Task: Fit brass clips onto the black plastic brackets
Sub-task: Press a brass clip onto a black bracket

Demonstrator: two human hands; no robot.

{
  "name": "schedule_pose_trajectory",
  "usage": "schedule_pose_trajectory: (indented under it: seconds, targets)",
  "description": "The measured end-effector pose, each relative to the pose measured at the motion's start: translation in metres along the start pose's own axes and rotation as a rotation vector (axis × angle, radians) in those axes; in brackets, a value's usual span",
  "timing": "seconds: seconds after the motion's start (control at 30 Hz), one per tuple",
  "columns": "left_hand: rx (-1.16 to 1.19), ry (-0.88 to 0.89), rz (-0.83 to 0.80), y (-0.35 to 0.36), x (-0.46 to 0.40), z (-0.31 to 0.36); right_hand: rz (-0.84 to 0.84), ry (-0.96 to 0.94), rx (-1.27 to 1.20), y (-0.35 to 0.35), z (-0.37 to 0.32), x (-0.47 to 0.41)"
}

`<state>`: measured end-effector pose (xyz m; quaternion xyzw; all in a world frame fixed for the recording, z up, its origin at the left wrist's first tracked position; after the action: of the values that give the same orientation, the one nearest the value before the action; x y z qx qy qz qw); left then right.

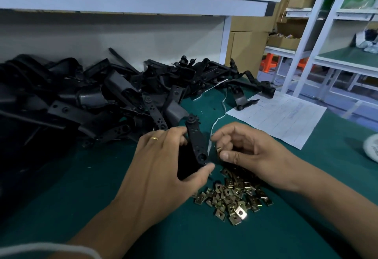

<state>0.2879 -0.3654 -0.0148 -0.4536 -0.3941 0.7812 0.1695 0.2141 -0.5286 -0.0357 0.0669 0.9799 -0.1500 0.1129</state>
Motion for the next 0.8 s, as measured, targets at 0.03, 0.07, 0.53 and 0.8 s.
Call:
schedule_pose_trajectory:
  seconds: [0.03, 0.07, 0.53, 0.8]
  targets:
    - [0.004, -0.005, 0.002, 0.000, 0.000, -0.001, -0.002, 0.004, 0.001, 0.000, 0.000, 0.000]
    - [0.006, -0.008, -0.002, 0.001, 0.000, -0.002, -0.004, 0.011, 0.004, 0.000, 0.000, 0.000]
    - [-0.011, 0.103, 0.003, 0.007, 0.000, 0.004, 0.074, -0.040, -0.097, -0.002, -0.004, -0.001]
    - [-0.036, 0.218, -0.031, 0.014, 0.001, 0.008, 0.219, -0.049, -0.353, -0.012, -0.003, -0.004]
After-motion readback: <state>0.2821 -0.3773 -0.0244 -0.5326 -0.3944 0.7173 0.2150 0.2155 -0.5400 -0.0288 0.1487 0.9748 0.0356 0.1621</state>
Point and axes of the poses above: each hand's wrist, its own x-axis away from the middle knuckle, its own y-axis out of the palm, z = x × y, the point moved 9 cm from there along -x, towards the middle knuckle, and after that the axes turned 8 degrees about -x, right-handed, at the moved point
